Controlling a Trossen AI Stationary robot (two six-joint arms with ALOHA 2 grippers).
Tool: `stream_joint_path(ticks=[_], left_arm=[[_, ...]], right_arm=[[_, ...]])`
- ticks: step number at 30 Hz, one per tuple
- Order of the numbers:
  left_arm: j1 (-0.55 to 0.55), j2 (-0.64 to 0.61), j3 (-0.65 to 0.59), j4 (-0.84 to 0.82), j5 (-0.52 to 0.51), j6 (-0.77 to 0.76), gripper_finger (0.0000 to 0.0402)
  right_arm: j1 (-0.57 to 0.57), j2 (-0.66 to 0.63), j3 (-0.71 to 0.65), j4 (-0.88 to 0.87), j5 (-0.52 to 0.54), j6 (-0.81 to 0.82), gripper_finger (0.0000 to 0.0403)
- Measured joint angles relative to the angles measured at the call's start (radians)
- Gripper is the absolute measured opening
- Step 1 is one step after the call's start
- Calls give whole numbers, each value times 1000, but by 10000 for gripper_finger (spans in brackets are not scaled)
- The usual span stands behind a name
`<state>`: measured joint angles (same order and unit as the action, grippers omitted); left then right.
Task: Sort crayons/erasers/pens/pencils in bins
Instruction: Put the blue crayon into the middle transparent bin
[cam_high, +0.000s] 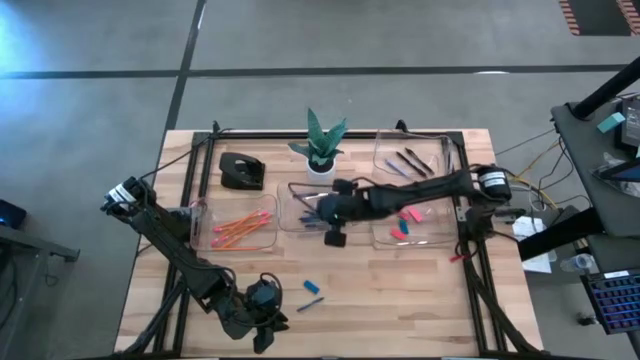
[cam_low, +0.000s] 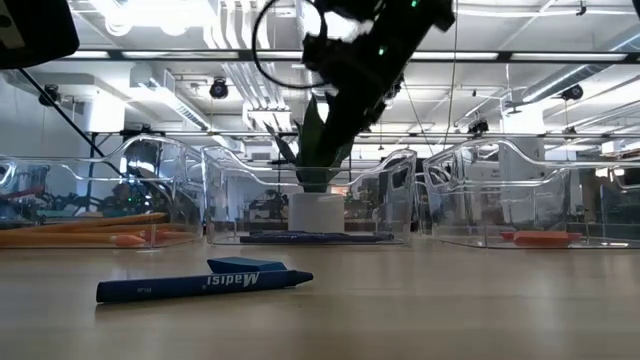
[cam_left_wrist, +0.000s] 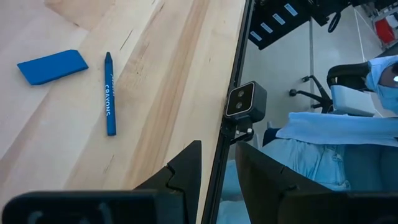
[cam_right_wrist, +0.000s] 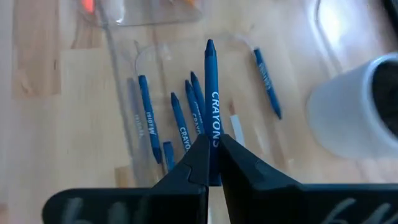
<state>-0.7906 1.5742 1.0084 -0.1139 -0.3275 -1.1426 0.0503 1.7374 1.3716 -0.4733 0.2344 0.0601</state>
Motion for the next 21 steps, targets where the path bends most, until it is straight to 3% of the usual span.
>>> stream_joint_path(ticks=[4,12,21], left_arm=[[0,0,0,0,0,7,85],[0,0,0,0,0,32,85],[0,0,-1,-1,-3,33,85]], right_arm=[[-66,33,0,6,-107,30,13],[-138,75,0,6,-192,86,13],[-189,83,0,13,-183,321,13]])
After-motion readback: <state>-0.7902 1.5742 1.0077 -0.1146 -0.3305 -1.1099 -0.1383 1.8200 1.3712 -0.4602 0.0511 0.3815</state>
